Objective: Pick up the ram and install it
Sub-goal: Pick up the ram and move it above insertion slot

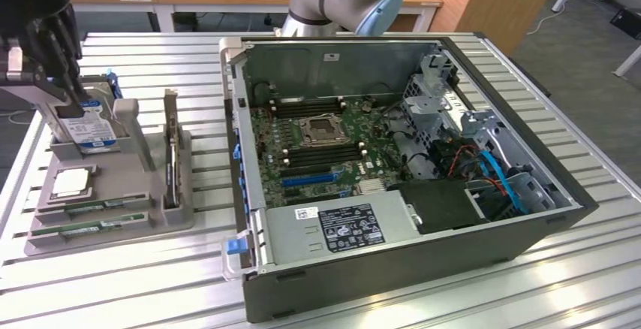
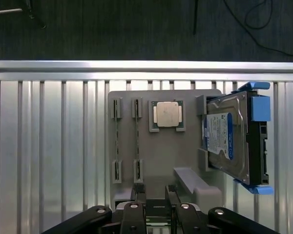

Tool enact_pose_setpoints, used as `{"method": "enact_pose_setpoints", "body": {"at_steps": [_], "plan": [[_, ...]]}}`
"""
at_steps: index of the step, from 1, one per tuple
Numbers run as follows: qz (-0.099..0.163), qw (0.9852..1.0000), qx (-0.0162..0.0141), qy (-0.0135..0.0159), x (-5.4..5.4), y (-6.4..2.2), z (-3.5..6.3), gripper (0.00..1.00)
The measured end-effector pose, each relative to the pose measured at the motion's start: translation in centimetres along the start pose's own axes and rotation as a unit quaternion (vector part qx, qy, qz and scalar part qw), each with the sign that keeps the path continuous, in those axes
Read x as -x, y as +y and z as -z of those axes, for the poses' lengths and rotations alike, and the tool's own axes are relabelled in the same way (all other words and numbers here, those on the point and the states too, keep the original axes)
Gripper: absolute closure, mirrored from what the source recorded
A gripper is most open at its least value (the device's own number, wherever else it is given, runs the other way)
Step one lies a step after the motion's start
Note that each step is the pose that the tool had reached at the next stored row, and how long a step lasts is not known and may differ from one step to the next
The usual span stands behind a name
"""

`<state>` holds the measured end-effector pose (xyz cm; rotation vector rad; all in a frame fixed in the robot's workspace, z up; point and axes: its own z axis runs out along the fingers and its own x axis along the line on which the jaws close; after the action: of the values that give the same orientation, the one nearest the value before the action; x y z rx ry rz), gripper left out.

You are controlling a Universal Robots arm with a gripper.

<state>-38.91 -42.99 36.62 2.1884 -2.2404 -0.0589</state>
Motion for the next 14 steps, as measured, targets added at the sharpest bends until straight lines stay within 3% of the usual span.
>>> {"method": "enact_pose_setpoints", "body": {"at_steps": [14], "plan": [[0.001, 1.0, 0.0001, 0.0001, 0.0, -0.05, -1.47, 0.7]]}}
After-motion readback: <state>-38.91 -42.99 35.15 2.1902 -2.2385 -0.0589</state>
